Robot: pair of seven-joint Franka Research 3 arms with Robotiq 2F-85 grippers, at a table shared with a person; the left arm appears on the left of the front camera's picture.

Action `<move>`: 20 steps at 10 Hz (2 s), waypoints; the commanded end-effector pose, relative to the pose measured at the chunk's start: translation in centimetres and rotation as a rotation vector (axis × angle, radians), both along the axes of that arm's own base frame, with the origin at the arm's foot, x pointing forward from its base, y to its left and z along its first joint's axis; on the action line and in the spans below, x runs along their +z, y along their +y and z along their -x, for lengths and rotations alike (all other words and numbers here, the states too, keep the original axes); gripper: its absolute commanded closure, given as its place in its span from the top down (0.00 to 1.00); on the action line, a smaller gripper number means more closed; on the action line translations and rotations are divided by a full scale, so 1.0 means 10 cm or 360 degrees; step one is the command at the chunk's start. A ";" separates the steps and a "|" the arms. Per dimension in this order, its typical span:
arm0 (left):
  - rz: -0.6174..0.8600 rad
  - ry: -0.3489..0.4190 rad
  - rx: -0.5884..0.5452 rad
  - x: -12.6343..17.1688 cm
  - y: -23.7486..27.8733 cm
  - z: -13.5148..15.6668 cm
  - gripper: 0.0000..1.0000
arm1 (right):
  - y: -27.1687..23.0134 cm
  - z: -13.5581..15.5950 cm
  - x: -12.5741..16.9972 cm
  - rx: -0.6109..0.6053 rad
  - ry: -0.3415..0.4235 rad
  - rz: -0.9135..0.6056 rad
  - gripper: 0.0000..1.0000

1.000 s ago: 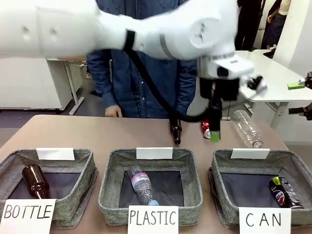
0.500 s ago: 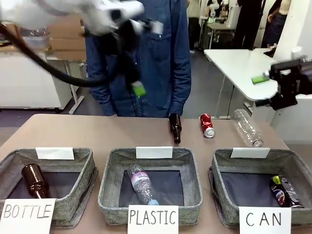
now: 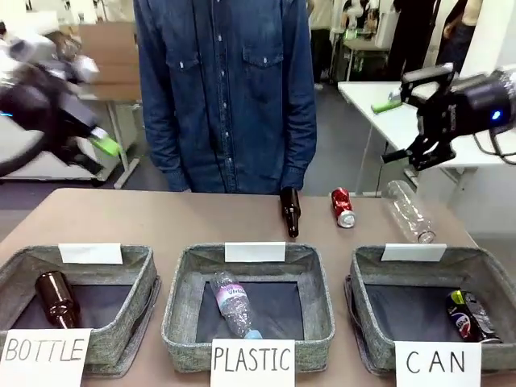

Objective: Sort the can waste into the basket.
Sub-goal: Pick up the can waste from the table and place it in the right Fabric basket.

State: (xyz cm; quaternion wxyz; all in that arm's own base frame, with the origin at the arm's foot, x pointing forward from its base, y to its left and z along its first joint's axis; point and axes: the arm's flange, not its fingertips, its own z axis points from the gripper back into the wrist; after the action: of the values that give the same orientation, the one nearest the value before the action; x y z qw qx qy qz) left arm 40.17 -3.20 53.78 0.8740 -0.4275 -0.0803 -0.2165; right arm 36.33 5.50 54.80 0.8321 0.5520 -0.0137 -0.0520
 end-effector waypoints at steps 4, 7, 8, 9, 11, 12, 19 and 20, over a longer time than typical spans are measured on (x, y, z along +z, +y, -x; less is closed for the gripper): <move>0.0488 -0.0045 0.0243 -0.10 0.68 0.38 1.00 | -0.37 -0.05 -0.03 -0.0100 0.0154 0.0034 1.00; 0.0488 -0.0045 0.0243 -0.10 0.68 0.38 1.00 | -0.37 -0.05 -0.03 -0.0100 0.0154 0.0034 1.00; 0.0488 -0.0045 0.0243 -0.10 0.68 0.38 1.00 | -0.37 -0.05 -0.03 -0.0100 0.0154 0.0034 1.00; 0.0488 -0.0045 0.0243 -0.10 0.68 0.38 1.00 | -0.37 -0.05 -0.03 -0.0100 0.0154 0.0034 1.00; 0.0488 -0.0045 0.0243 -0.10 0.68 0.38 1.00 | -0.37 -0.05 -0.03 -0.0100 0.0154 0.0034 1.00; 0.0488 -0.0045 0.0243 -0.10 0.68 0.38 1.00 | -0.37 -0.05 -0.03 -0.0100 0.0154 0.0034 1.00; 0.0488 -0.0045 0.0243 -0.10 0.68 0.38 1.00 | -0.22 -0.16 -0.19 -0.0756 -0.0285 0.1845 1.00; 0.0488 -0.0045 0.0243 -0.10 0.68 0.38 1.00 | -0.25 -0.17 -0.22 -0.0876 -0.0347 0.2140 1.00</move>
State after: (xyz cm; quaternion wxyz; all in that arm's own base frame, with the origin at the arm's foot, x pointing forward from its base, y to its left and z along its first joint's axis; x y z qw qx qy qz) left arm 36.47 3.29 52.45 0.8109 -0.5440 -0.1631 -0.1410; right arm 38.57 3.09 53.84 0.9475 0.2671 -0.1461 -0.0977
